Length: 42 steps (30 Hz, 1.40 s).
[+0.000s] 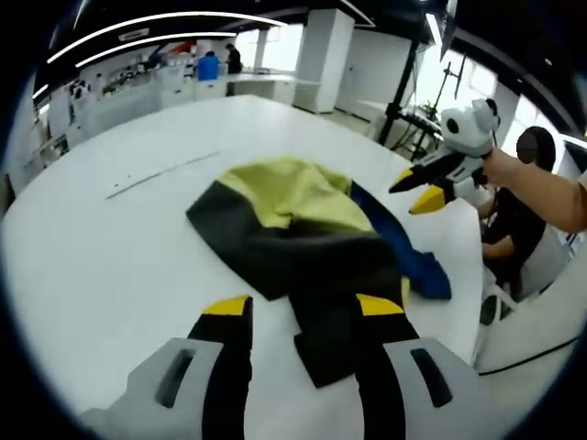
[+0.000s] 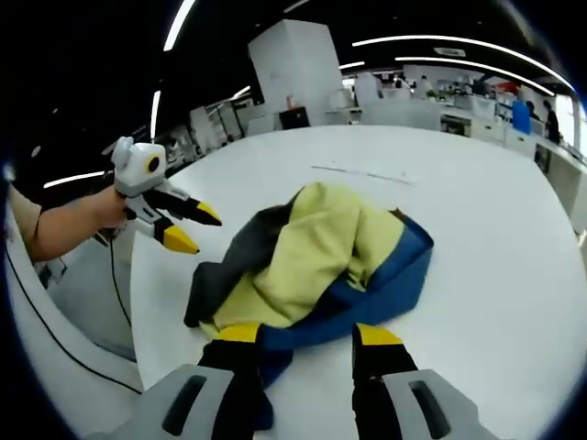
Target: Fold the garment on the visible template until the final outline fits inside the template.
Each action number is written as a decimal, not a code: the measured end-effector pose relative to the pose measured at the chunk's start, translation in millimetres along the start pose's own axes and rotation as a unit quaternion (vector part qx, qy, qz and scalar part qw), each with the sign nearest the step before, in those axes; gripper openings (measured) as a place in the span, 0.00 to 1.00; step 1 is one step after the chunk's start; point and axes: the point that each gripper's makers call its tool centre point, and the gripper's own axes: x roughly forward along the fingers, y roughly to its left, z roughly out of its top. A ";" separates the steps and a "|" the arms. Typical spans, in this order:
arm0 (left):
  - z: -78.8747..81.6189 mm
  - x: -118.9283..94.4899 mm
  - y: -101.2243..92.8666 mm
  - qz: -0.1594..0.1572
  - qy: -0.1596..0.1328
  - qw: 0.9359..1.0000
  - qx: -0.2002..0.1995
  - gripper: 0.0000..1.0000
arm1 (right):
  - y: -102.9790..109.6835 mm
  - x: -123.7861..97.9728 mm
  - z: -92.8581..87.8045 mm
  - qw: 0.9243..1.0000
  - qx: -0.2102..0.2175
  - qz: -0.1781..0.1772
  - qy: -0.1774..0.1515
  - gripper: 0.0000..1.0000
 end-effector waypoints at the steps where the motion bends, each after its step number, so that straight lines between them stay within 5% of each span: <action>1: -1.3 1.0 -0.6 -0.001 0.001 1.000 0.000 0.38 | 0.4 0.2 -0.2 1.000 0.000 0.000 0.000 0.34; 17: -15.0 13.8 -5.8 -0.013 0.014 1.000 -0.007 0.19 | 6.6 5.5 -8.8 1.000 0.006 0.002 0.006 0.30; 42: -17.8 27.6 4.0 0.003 0.003 0.999 -0.048 0.15 | 12.0 17.0 -22.4 0.999 0.045 0.007 0.015 0.13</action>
